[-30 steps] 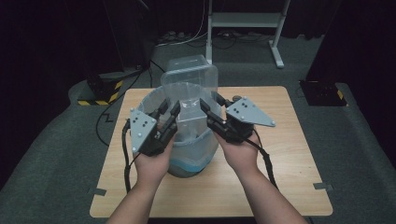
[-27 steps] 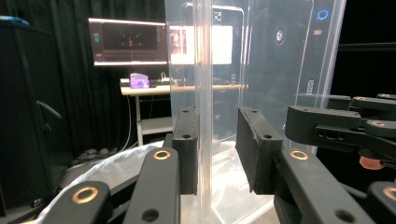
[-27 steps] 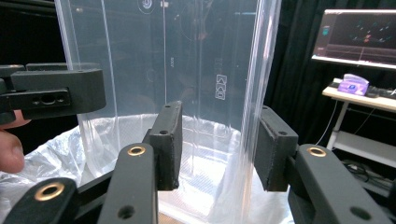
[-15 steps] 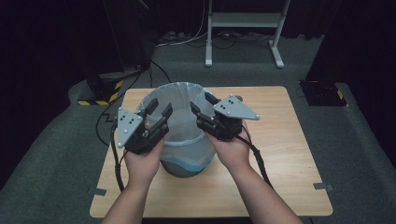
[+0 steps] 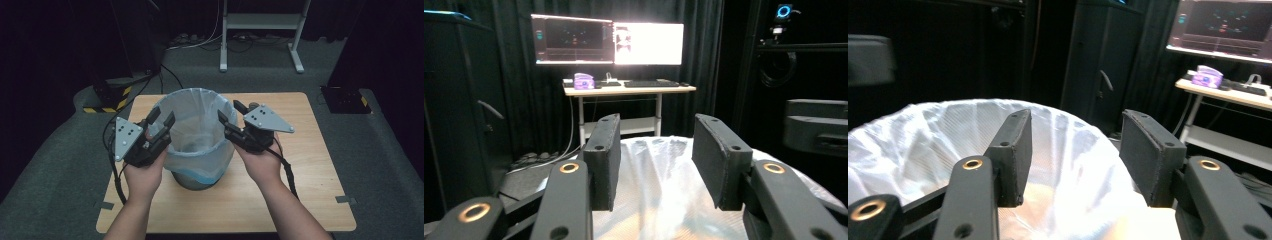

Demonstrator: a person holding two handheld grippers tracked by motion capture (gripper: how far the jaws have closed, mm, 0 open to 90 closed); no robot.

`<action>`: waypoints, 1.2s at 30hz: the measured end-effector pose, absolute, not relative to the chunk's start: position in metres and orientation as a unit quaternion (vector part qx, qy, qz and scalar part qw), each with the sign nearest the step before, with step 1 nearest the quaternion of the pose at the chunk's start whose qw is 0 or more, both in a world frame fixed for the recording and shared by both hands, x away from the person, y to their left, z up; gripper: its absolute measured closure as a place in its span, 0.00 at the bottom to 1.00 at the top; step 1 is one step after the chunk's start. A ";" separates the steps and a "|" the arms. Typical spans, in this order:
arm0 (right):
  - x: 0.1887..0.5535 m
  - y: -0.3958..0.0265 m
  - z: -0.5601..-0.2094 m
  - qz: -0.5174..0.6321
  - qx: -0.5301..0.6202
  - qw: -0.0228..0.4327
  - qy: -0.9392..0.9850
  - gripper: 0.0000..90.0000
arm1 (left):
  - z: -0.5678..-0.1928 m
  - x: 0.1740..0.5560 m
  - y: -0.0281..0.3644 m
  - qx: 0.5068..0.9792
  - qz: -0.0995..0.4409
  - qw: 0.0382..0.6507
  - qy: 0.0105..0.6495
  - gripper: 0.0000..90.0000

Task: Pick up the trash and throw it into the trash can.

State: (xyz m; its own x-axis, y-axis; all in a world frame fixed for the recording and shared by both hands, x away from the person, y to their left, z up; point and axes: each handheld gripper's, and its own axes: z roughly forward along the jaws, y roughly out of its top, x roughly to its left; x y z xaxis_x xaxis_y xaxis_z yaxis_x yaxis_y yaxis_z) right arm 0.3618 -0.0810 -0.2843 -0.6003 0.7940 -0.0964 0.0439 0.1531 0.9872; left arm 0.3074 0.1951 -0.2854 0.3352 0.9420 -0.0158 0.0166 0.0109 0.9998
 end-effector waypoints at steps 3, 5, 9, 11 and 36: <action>0.361 -0.097 -0.286 0.569 0.314 0.338 0.681 0.52 | -0.286 0.306 0.206 0.582 0.404 0.568 0.420 0.60; 0.361 -0.107 -0.288 0.565 0.319 0.343 0.679 0.51 | -0.287 0.306 0.213 0.584 0.406 0.561 0.422 0.61; 0.358 -0.133 -0.299 0.552 0.333 0.360 0.674 0.50 | -0.297 0.300 0.238 0.578 0.421 0.544 0.439 0.60; 0.358 -0.137 -0.301 0.550 0.336 0.361 0.674 0.50 | -0.301 0.300 0.243 0.579 0.418 0.540 0.445 0.60; 0.350 -0.230 -0.509 0.383 0.443 0.290 0.757 0.49 | -0.512 0.320 0.267 0.687 0.253 0.382 0.564 0.44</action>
